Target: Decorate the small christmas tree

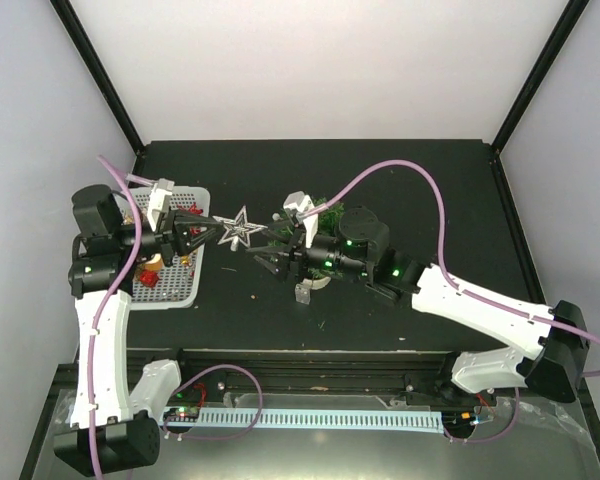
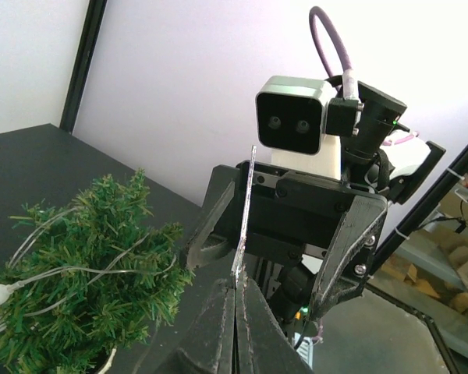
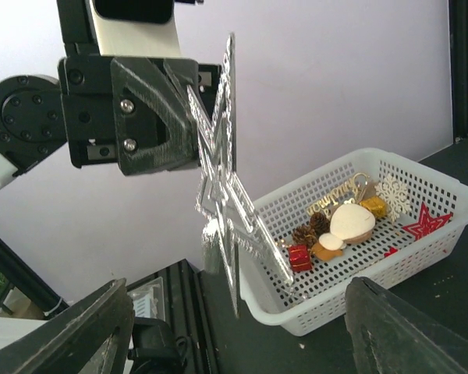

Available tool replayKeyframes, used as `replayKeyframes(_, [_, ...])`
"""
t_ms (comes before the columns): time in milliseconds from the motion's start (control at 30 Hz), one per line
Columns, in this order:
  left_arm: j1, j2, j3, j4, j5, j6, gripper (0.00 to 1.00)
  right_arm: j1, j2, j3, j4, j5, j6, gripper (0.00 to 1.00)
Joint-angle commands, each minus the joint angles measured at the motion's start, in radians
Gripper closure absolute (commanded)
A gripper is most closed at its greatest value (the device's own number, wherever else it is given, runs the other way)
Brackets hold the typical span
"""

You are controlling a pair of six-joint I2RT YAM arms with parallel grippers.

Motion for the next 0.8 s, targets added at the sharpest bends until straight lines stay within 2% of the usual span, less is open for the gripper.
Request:
replayKeyframes(0, [-0.011,-0.014,-0.019,-0.016,0.210,0.018,0.98,0.004,0.013,0.031,0.053,0.001,0.001,0.26])
replayKeyframes(167, [-0.016,-0.034,-0.043,0.018,0.210,-0.009,0.98,0.005,0.026,0.042,0.066,-0.001,0.000,0.30])
replayKeyframes(233, [-0.017,-0.041,-0.048,0.027,0.210,-0.019,0.99,0.004,0.033,0.047,0.068,-0.001,0.000,0.34])
replayKeyframes(400, [-0.021,-0.049,-0.055,0.039,0.210,-0.028,0.98,0.004,0.051,0.063,0.073,-0.019,0.006,0.54])
replayKeyframes(467, [-0.021,-0.050,-0.059,0.041,0.210,-0.028,0.98,0.005,0.055,0.069,0.075,-0.024,0.009,0.57])
replayKeyframes(767, [-0.024,-0.054,-0.087,0.089,0.210,-0.062,0.99,0.004,0.059,0.087,0.063,-0.026,0.007,0.98])
